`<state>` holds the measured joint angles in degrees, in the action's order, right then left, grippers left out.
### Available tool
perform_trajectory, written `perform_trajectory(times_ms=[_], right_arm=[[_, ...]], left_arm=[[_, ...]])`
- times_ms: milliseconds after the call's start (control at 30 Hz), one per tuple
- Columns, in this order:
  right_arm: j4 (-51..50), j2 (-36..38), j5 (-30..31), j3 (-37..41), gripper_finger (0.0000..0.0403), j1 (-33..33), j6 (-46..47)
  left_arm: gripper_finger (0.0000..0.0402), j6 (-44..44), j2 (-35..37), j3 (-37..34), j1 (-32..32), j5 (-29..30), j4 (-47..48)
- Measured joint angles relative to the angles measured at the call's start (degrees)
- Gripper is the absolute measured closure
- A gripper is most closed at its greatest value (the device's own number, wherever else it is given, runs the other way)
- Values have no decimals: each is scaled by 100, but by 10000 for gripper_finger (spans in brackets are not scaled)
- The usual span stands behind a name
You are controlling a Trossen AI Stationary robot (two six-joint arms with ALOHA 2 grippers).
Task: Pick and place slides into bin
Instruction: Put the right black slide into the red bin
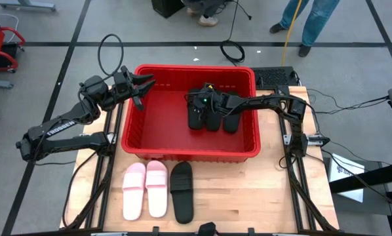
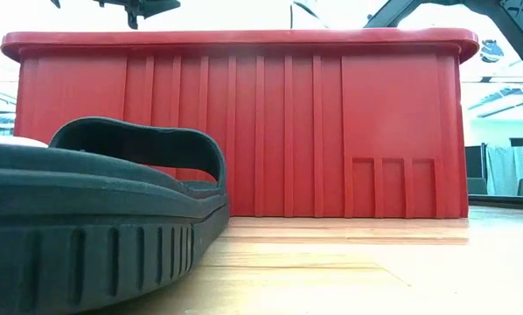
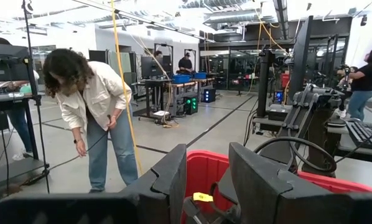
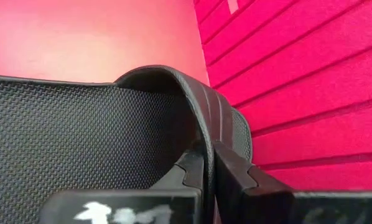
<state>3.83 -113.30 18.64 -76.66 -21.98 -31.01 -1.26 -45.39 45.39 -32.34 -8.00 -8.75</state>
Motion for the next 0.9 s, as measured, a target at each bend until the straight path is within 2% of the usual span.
perform_trajectory(times_ms=[567,900], right_arm=[[-28,7,-158,-2,394,-97,-52],[-82,9,-91,-9,364,-92,-140]], left_arm=[[275,-98,0,0,0,-12,0],[275,-106,0,0,0,-74,11]])
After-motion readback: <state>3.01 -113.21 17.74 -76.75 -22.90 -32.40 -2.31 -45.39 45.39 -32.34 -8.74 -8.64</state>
